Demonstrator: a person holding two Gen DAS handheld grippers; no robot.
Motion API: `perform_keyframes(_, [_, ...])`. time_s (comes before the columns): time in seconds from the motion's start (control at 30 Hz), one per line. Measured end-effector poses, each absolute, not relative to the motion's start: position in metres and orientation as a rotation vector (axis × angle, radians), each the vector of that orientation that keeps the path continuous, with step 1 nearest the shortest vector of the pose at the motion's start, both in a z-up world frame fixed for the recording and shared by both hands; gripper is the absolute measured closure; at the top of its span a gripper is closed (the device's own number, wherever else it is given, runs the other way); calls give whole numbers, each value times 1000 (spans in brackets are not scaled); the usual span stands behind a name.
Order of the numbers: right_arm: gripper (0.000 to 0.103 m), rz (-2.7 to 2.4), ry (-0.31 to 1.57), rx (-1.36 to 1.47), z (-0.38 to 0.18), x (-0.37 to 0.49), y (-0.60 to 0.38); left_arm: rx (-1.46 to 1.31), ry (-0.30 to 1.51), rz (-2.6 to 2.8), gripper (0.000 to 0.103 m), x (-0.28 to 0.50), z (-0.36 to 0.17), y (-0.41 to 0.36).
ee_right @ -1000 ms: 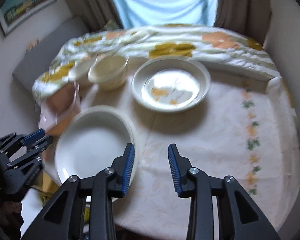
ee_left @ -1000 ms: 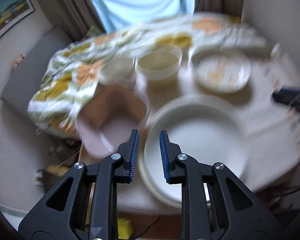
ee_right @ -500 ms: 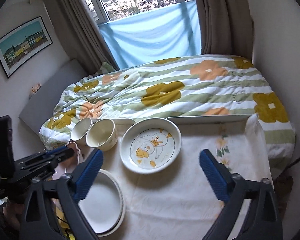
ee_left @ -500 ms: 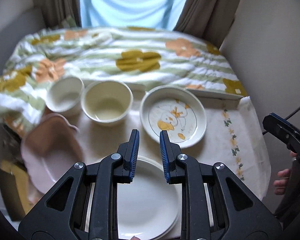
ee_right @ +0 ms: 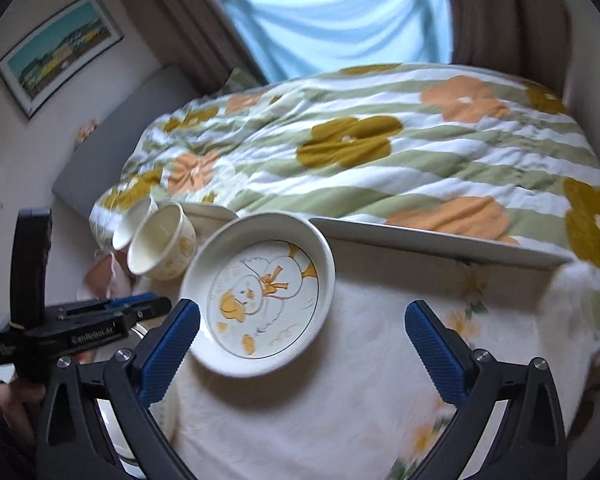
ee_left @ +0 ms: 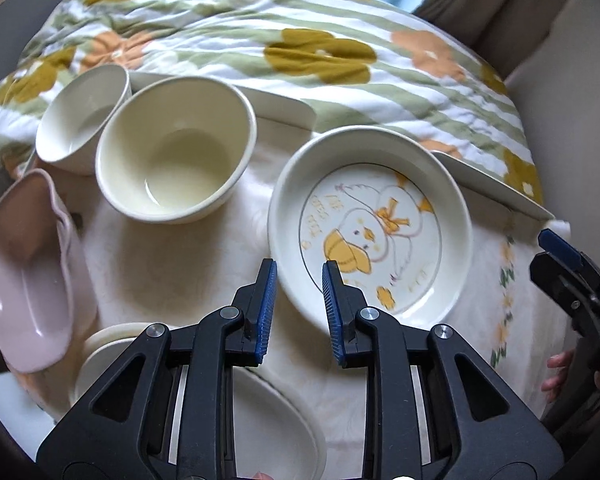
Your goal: Organize plates and bowls
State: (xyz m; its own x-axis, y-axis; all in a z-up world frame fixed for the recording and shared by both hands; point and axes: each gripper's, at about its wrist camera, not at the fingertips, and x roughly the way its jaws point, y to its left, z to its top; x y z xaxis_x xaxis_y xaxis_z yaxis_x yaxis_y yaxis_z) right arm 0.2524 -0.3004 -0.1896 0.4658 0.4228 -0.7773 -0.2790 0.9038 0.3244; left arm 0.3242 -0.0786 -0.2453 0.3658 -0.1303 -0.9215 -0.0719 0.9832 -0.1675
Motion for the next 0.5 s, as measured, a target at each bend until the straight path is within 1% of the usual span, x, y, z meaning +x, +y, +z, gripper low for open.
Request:
perform_keyframes(0.17, [1,495,1026,116,-208,275,-294,-234,1195,-21,83,328,-254,-72])
perform_keyframes(0.43, [1,555,1059,179,-227,292,-295,-236,1217,53,81,334,-264,-65])
perform_keyframes(0.47, [1,559,1061,179,-227,292,-295,-230,1216,58,73,335,-264,-65])
perform_keyframes(0.5, [1,564,1061,179,-227,292,-295,-223,1215,61,58,335,-263,-66])
